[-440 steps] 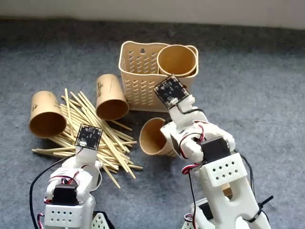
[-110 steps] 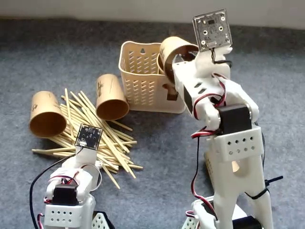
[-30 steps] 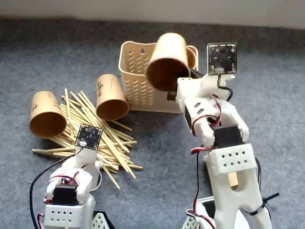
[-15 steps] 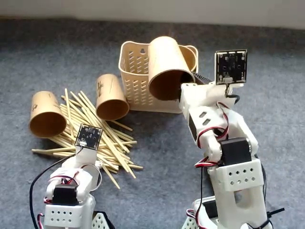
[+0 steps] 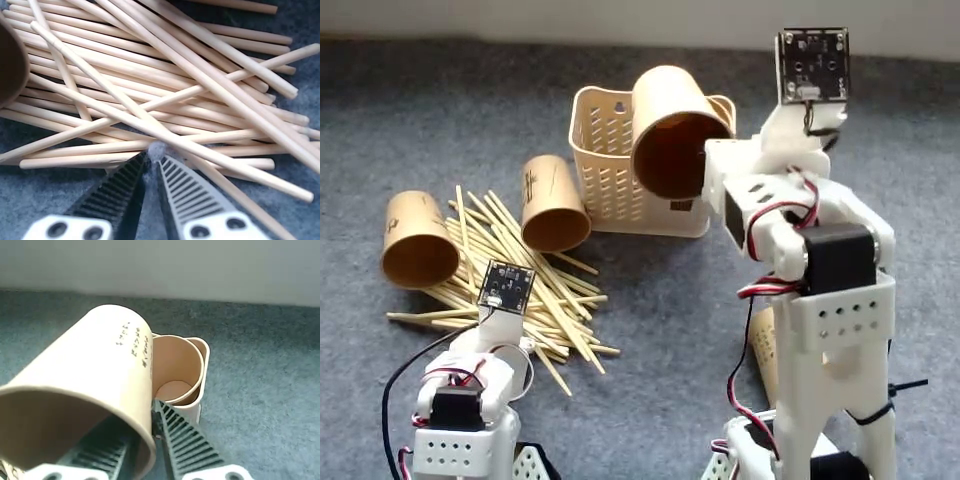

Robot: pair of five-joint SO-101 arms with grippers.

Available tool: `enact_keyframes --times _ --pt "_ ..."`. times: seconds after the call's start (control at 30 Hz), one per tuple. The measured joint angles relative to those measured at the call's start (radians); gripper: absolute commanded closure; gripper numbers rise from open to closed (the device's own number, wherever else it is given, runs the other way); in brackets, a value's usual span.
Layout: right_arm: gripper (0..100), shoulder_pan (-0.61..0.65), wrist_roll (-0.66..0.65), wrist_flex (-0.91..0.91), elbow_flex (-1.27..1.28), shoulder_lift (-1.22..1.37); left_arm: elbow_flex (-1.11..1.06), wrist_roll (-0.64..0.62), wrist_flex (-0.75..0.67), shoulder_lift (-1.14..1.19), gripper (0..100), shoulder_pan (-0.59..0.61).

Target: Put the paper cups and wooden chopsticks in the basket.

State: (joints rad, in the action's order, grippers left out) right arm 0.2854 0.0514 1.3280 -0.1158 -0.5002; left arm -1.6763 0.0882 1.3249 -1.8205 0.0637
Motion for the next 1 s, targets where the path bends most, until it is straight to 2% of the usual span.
enact_keyframes --times 0.17,0.33,0.73,1.0 --pt "99.2 -0.028 0.000 0.176 -0.241 0.164 0.000 0.000 0.000 0.000 98 0.000" --pt "99.2 -0.075 0.000 0.276 -0.405 0.298 0.000 0.000 0.000 0.000 98 0.000" --pt "98.6 -0.083 0.000 0.321 -0.470 0.414 0.000 0.000 0.000 0.000 98 0.000" --pt "79.9 -0.080 0.000 0.319 -0.470 0.431 0.000 0.000 0.000 0.000 98 0.000"
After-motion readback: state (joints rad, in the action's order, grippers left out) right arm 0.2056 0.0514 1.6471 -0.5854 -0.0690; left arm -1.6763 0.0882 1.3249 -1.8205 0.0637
